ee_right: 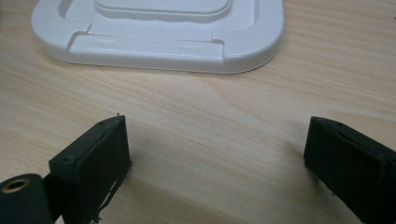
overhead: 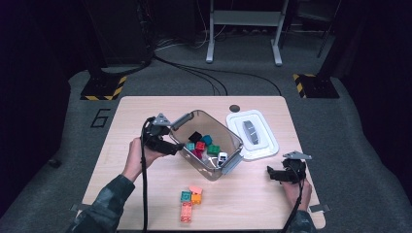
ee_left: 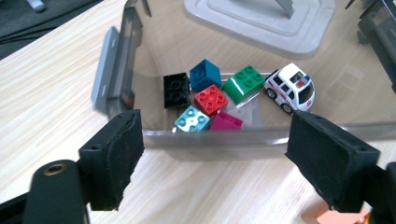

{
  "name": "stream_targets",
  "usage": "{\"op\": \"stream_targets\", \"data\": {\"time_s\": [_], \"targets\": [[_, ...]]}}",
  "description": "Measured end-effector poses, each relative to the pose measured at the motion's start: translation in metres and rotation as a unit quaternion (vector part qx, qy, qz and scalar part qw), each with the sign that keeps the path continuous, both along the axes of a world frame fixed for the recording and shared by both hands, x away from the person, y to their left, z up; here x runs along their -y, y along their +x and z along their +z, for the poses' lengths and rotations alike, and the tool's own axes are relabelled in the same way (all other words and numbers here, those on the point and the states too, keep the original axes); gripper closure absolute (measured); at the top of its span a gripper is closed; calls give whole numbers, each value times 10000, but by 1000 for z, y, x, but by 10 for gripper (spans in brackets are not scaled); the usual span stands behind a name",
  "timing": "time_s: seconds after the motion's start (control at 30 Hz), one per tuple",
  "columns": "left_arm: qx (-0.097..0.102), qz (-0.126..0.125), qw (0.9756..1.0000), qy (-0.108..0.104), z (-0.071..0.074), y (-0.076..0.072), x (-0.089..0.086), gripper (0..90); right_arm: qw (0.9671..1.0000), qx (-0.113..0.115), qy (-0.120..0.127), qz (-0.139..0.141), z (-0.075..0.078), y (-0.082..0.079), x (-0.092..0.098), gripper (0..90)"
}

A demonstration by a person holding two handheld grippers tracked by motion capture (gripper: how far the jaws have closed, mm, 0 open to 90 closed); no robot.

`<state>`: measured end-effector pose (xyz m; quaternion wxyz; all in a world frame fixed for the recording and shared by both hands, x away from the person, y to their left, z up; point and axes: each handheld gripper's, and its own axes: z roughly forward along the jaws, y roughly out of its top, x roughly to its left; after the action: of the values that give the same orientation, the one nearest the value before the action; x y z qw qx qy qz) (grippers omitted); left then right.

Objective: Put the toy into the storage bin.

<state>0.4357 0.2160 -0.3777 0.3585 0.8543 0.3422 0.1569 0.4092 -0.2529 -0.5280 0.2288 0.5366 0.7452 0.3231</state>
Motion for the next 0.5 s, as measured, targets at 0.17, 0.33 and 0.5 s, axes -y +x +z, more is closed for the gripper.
{"op": "stream_targets", "data": {"time_s": [0.17, 0.33, 0.5], "targets": [[75, 83, 9999, 48, -7, -15, -11, 153, 10000, 1, 0, -1, 0, 0, 0, 60], [62, 147, 9999, 16, -20, -29, -20, 146, 10000, 1, -1, 0, 0, 0, 0, 60], [-70, 136, 9999, 33, -38, -41, -24, 138, 10000, 1, 0, -1, 0, 0, 0, 61]]}}
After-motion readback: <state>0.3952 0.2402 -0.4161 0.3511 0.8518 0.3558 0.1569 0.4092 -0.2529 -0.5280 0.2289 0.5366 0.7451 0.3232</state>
